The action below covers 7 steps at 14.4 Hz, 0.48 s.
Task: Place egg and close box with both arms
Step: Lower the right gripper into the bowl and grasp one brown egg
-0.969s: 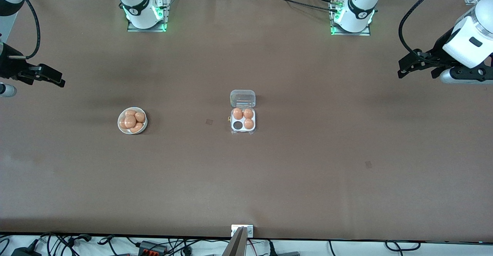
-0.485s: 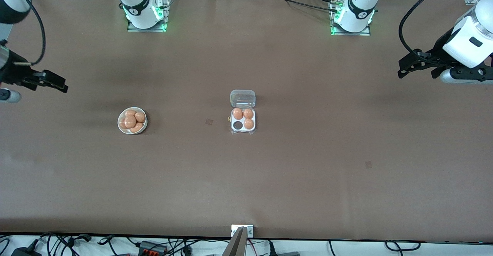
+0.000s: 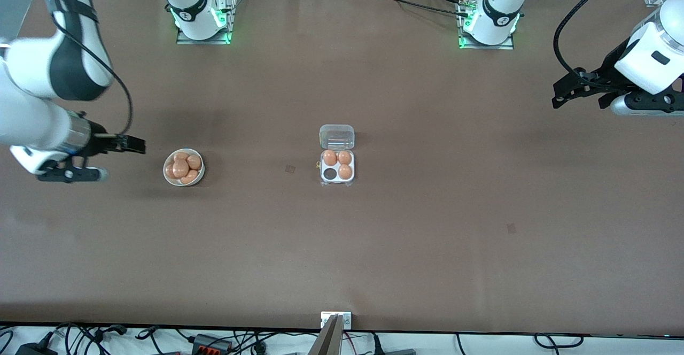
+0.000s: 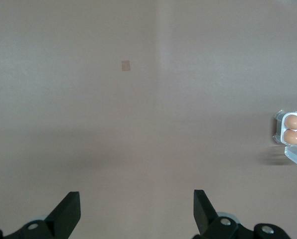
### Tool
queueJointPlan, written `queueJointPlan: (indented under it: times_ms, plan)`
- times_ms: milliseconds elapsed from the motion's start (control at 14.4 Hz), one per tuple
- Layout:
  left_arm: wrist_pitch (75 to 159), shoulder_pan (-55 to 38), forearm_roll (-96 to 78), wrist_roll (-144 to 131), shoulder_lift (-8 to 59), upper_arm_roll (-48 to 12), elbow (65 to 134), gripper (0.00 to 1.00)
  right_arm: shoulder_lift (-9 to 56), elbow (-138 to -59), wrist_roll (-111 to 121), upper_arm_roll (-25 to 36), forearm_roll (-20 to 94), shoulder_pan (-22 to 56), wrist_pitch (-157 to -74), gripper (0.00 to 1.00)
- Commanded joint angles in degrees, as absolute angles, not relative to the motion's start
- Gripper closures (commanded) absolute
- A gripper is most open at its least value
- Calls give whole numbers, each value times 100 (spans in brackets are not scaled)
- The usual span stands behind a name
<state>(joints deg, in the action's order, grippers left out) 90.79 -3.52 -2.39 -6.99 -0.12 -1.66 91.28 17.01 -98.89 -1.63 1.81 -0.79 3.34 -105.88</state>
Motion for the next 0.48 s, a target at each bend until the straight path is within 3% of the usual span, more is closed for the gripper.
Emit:
queueJointPlan:
  times_ms: [0, 415]
  plan:
    - [8938, -325, -158, -633, 70, -193, 8938, 0, 2265, -9826, -545, 185, -88, 448, -10941, 0]
    - [8938, -325, -158, -633, 70, -193, 8938, 0, 2978, -9835, -519, 185, -88, 624, -11039, 0]
